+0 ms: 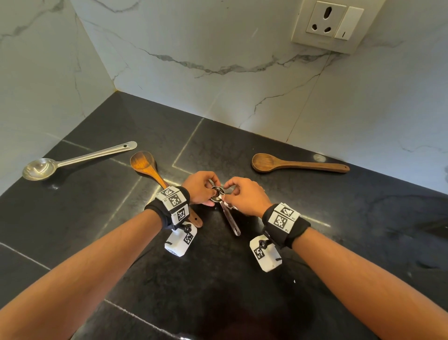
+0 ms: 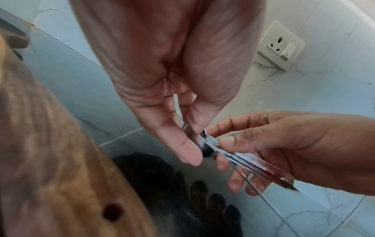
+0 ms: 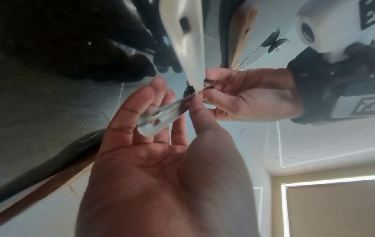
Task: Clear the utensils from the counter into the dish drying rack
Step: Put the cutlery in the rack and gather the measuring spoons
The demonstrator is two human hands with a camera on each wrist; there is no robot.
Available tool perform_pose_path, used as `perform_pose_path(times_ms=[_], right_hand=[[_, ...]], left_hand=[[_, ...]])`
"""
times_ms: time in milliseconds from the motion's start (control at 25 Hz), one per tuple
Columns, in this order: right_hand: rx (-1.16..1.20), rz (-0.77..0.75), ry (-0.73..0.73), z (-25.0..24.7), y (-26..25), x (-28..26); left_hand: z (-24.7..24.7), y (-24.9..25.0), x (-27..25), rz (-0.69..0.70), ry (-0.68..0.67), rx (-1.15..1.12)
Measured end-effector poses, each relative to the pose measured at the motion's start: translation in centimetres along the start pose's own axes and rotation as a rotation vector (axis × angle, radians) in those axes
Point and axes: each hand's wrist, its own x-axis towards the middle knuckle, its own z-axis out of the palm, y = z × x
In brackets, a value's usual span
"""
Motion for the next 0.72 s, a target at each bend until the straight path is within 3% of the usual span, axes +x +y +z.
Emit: perform_pose_path(times_ms=[480,720], right_hand=[[-0.525,-0.424,0.040,-0.4,0.0,-8.4],[-0.310,-0.501,-0.215,-3.7,0.4,-10.4]], left_hand=[[4.3,1.0,-8.5,-0.016,0.306,-0.536],[7.2,1.5,-12.7,0.046,0.377,-0.728]])
